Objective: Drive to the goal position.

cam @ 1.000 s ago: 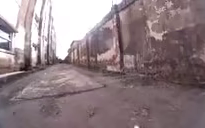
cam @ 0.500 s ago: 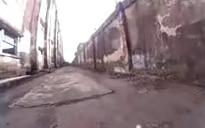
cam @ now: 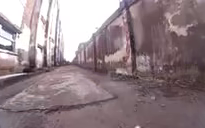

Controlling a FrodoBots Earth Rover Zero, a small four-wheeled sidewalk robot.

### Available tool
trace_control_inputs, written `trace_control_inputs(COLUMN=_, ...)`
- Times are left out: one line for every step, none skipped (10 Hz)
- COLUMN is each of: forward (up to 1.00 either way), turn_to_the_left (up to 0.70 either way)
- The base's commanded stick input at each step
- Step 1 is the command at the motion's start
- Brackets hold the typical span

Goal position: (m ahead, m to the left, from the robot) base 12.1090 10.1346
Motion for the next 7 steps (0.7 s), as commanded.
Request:
trace_control_inputs(forward=0.56, turn_to_the_left=0.00)
trace_control_inputs(forward=0.56, turn_to_the_left=0.00)
trace_control_inputs(forward=0.56, turn_to_the_left=0.00)
trace_control_inputs(forward=0.56, turn_to_the_left=0.00)
trace_control_inputs(forward=0.56, turn_to_the_left=0.00)
trace_control_inputs(forward=0.56, turn_to_the_left=0.00)
trace_control_inputs(forward=0.56, turn_to_the_left=0.00)
